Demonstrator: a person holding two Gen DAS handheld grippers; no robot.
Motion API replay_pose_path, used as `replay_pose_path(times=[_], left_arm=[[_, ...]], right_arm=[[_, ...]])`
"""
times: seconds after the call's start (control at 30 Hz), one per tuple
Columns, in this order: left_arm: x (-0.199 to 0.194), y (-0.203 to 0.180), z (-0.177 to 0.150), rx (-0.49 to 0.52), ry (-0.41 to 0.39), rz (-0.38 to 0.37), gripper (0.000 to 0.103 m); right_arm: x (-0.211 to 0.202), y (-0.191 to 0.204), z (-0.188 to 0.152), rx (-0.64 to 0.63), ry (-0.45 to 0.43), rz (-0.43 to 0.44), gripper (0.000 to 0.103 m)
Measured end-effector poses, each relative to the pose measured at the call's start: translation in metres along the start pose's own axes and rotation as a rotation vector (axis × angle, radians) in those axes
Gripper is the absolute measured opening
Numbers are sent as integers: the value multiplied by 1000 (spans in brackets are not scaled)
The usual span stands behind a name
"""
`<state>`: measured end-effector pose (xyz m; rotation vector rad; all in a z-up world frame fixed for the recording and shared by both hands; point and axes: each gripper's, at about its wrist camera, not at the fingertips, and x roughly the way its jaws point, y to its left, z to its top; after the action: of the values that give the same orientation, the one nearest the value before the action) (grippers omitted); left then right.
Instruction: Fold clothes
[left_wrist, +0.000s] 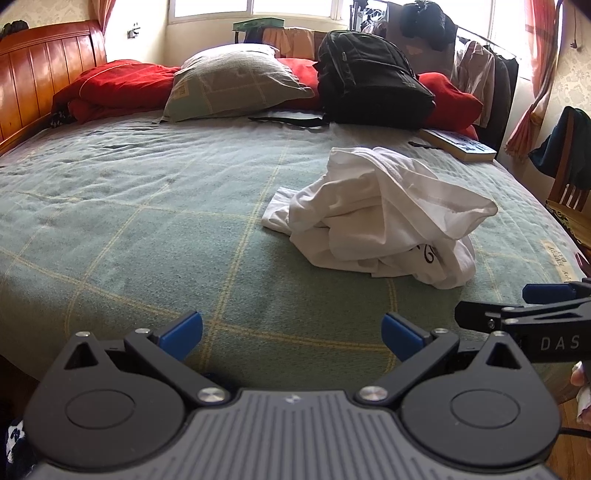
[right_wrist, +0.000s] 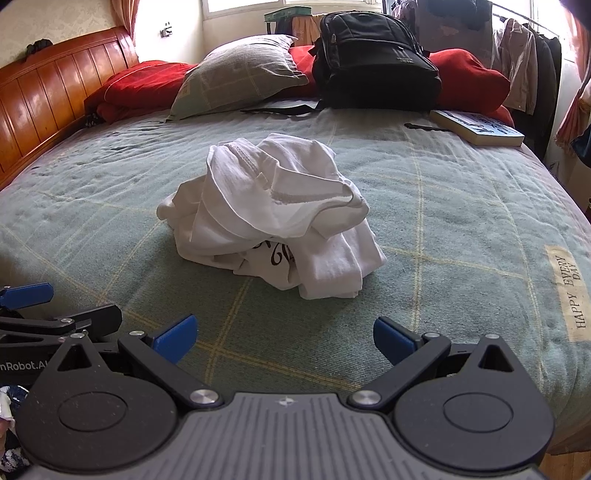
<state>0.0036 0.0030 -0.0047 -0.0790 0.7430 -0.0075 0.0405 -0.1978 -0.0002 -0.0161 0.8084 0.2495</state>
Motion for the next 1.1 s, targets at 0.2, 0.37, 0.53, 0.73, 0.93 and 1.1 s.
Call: replay_pose_path(times=[0.2, 0.37, 0.53, 0.73, 0.93, 1.1], left_arm=[[1, 2, 0, -5, 3, 6, 102], [1, 1, -1, -4, 3, 9, 102], [1, 1, -1, -3, 4, 9, 102], [-1, 0, -1, 0, 1, 11, 102], [-1, -2, 0, 6, -6, 14, 102], [0, -3, 0, 12, -10, 16, 102]], right_arm=[[2, 2, 1, 0, 7, -5, 103], [3, 2, 1, 1, 8, -5, 103], [3, 2, -1, 5, 10, -4, 103], [2, 1, -1, 6, 7, -3, 103], [1, -1, -1, 8, 6, -4, 103], [2, -1, -2, 8, 10, -1, 103]])
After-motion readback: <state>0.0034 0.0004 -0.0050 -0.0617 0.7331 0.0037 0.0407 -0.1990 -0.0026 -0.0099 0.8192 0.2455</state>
